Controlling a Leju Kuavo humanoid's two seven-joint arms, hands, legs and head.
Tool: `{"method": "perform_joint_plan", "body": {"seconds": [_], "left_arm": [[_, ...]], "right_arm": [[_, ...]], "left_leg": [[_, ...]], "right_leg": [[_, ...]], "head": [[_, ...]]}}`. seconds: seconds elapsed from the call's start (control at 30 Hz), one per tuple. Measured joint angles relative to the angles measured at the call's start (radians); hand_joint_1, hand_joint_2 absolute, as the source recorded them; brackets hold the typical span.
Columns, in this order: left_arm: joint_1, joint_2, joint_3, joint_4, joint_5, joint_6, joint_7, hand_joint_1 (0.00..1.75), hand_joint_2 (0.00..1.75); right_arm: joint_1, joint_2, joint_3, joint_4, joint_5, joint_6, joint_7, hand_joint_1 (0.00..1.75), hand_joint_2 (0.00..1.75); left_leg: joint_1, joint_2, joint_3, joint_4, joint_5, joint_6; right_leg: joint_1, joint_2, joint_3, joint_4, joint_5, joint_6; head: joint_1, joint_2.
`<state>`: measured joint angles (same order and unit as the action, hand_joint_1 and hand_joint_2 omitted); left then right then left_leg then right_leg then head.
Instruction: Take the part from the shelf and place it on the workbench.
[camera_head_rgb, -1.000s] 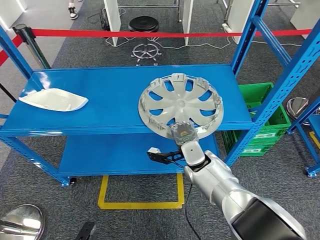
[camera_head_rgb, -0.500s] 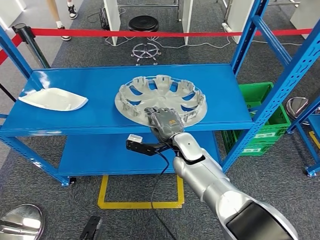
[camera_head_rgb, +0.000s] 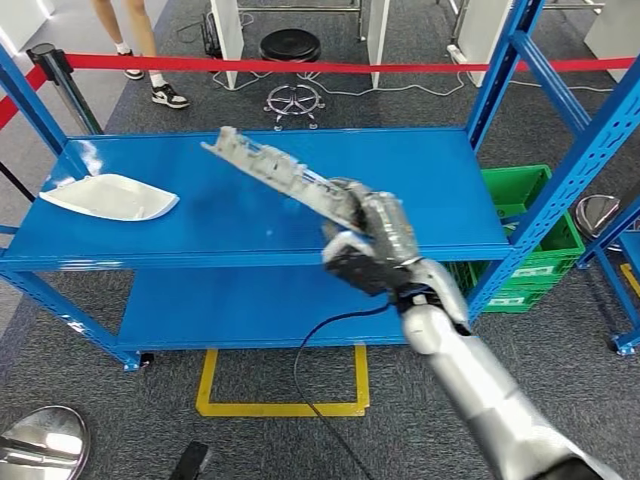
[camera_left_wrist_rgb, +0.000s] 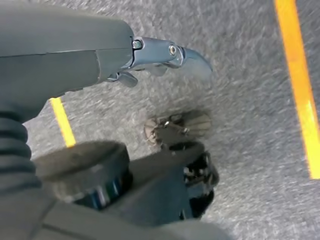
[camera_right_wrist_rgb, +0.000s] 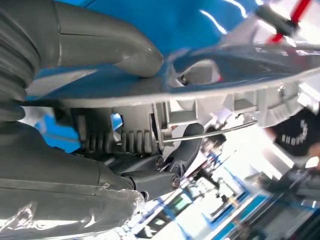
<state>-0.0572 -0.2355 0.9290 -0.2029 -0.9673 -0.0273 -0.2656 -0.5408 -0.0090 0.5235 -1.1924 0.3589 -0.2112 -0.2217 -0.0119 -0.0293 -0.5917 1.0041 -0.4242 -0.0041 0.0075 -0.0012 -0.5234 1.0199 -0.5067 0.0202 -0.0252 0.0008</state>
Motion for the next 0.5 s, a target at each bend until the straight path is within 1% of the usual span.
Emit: {"method": "perform_joint_plan", "body": {"seconds": [0.07, 0.1, 0.17, 0.23, 0.27, 0.3, 0.37, 0.5], "left_arm": [[0.005, 0.007, 0.002, 0.000, 0.024, -0.006, -0.050, 0.00, 1.75], [0.005, 0.012, 0.005, 0.000, 0.043, -0.011, -0.070, 0.00, 1.75], [0.005, 0.021, 0.021, 0.000, 0.085, -0.026, -0.088, 0.00, 1.75], [0.008, 0.032, 0.045, 0.000, 0.118, -0.044, -0.087, 0.00, 1.75], [0.009, 0.038, 0.056, 0.000, 0.129, -0.052, -0.084, 0.00, 1.75], [0.009, 0.044, 0.066, 0.000, 0.136, -0.060, -0.083, 0.00, 1.75], [0.008, 0.054, 0.083, 0.000, 0.142, -0.077, -0.082, 0.00, 1.75], [0.009, 0.067, 0.107, 0.000, 0.151, -0.110, -0.088, 0.00, 1.75]], "right_arm": [[0.056, -0.088, -0.069, -0.128, -0.167, 0.066, 0.003, 1.75, 1.75], [0.087, -0.132, -0.115, -0.194, -0.294, 0.116, 0.013, 1.75, 1.75], [0.149, -0.206, -0.222, -0.307, -0.596, 0.232, 0.053, 1.75, 1.75], [0.201, -0.256, -0.337, -0.383, -0.866, 0.327, 0.094, 1.75, 1.75], [0.221, -0.273, -0.387, -0.410, -0.962, 0.359, 0.108, 1.75, 1.75], [0.240, -0.288, -0.433, -0.433, -1.036, 0.383, 0.116, 1.75, 1.75], [0.283, -0.312, -0.507, -0.468, -1.131, 0.417, 0.122, 1.75, 1.75], [0.365, -0.334, -0.610, -0.508, -1.202, 0.447, 0.123, 1.75, 1.75]], "left_leg": [[-0.001, -0.001, -0.002, 0.000, 0.001, 0.001], [-0.001, -0.001, -0.004, 0.000, 0.001, 0.002], [-0.001, -0.001, -0.006, 0.000, 0.002, 0.003], [-0.002, 0.000, -0.007, 0.000, 0.002, 0.004], [-0.002, 0.000, -0.007, 0.000, 0.002, 0.004], [-0.002, 0.000, -0.007, 0.000, 0.002, 0.004], [-0.002, 0.000, -0.006, 0.000, 0.002, 0.004], [-0.001, 0.000, -0.007, 0.000, 0.002, 0.004]], "right_leg": [[0.000, 0.000, 0.001, -0.001, 0.002, 0.002], [-0.001, 0.000, 0.002, -0.002, 0.003, 0.003], [-0.001, 0.001, 0.002, -0.002, 0.004, 0.005], [-0.001, 0.002, 0.001, -0.002, 0.004, 0.006], [-0.001, 0.002, 0.000, -0.003, 0.005, 0.006], [-0.001, 0.003, 0.000, -0.003, 0.005, 0.006], [-0.001, 0.002, 0.001, -0.003, 0.005, 0.006], [0.000, 0.002, 0.001, -0.003, 0.005, 0.006]], "head": [[0.000, 0.000], [0.000, 0.000], [0.000, 0.000], [0.000, 0.000], [0.000, 0.000], [0.000, 0.000], [0.000, 0.000], [0.000, 0.000]]}}
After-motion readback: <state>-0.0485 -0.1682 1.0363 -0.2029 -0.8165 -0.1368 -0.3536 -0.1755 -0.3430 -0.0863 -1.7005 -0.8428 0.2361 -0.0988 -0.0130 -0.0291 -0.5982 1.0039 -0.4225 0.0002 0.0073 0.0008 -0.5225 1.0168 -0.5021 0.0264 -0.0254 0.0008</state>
